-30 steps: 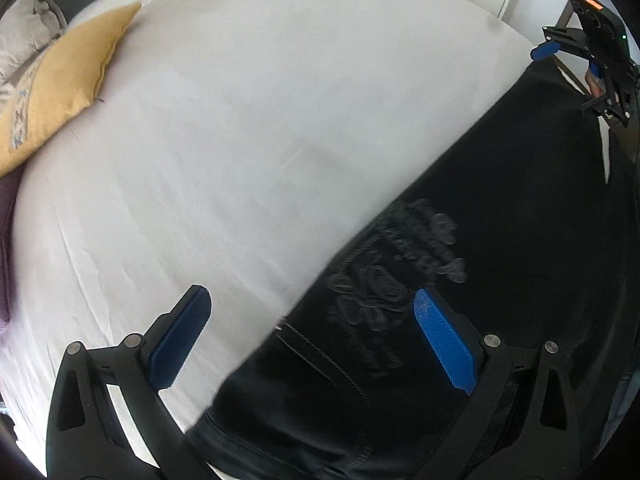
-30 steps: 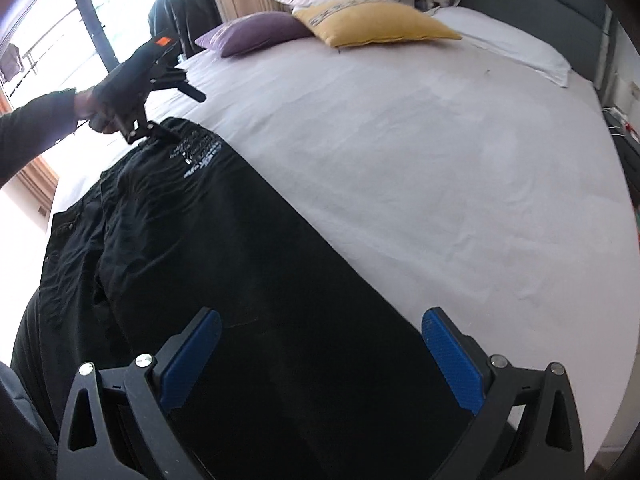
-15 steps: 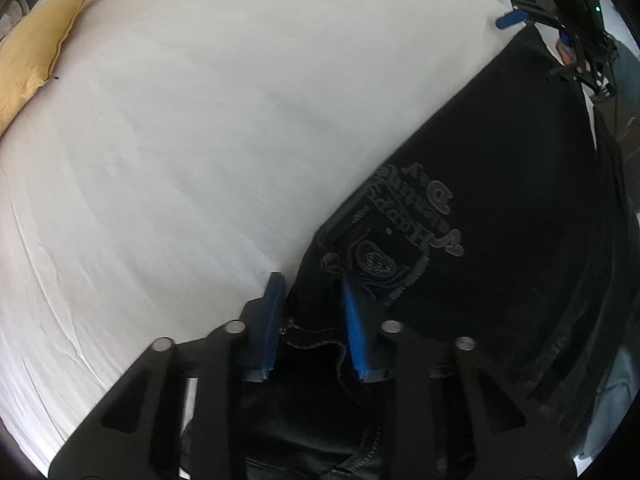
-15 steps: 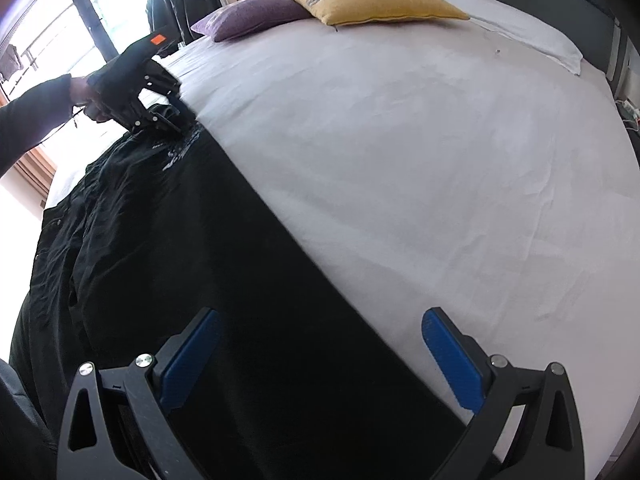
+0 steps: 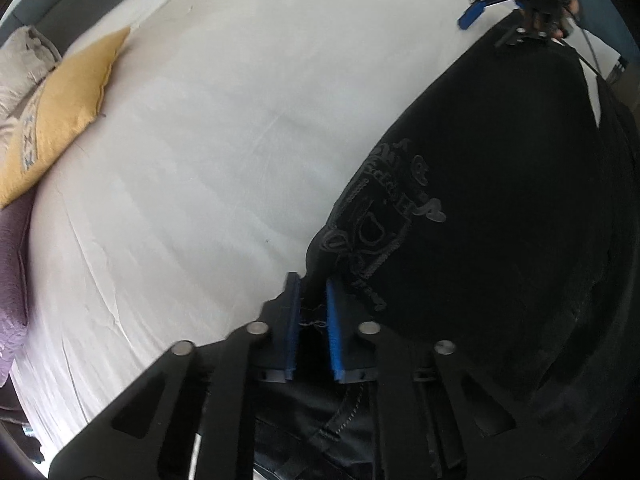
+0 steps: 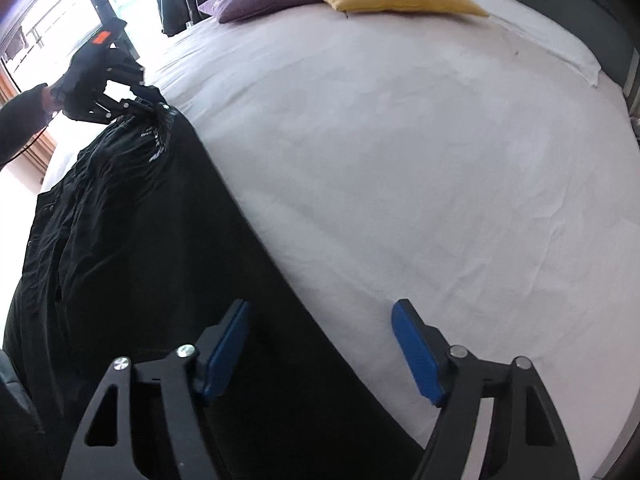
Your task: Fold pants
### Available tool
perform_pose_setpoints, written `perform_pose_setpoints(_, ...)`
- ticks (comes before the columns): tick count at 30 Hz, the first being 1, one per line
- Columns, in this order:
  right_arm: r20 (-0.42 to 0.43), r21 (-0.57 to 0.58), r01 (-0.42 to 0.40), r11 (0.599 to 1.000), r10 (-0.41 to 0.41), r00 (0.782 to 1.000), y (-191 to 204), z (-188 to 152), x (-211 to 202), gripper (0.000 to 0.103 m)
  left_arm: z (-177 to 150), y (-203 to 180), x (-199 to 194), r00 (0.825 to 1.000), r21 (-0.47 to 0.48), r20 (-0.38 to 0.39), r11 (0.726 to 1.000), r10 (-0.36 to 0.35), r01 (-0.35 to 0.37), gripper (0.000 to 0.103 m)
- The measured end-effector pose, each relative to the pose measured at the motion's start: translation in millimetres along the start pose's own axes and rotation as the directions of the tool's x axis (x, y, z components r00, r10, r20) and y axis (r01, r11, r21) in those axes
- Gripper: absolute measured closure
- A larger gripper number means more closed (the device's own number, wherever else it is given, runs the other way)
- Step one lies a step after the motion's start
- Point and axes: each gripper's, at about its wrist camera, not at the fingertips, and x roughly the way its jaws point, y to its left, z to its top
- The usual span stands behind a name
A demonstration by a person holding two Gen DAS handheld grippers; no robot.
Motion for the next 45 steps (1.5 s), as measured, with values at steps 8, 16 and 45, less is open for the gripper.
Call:
perform_pose_setpoints(8,-0.035,-0.039,0.017,0.999,-0.019,0.999,-2,1,2,0.047,-24,-21,-38,0.992,0.013,0.112,0.998,0.052,-0.054,0.096)
perform_pose_setpoints(16,-0.096,-0.098,0.027,0.995,-0.037,0.995,10,6,8,0.078,-30,-37,-64,0.977,0.017,0.187,0.994,0.105,-0.11,0.097)
perform_pose_setpoints(45,0.12,-0.277,0.39,0.878,-0.371,0.921,221,-92,-109,0.098,-140,-197,-210,0.925,-0.062,0.311,0.976,0.219,-0.211,0.097)
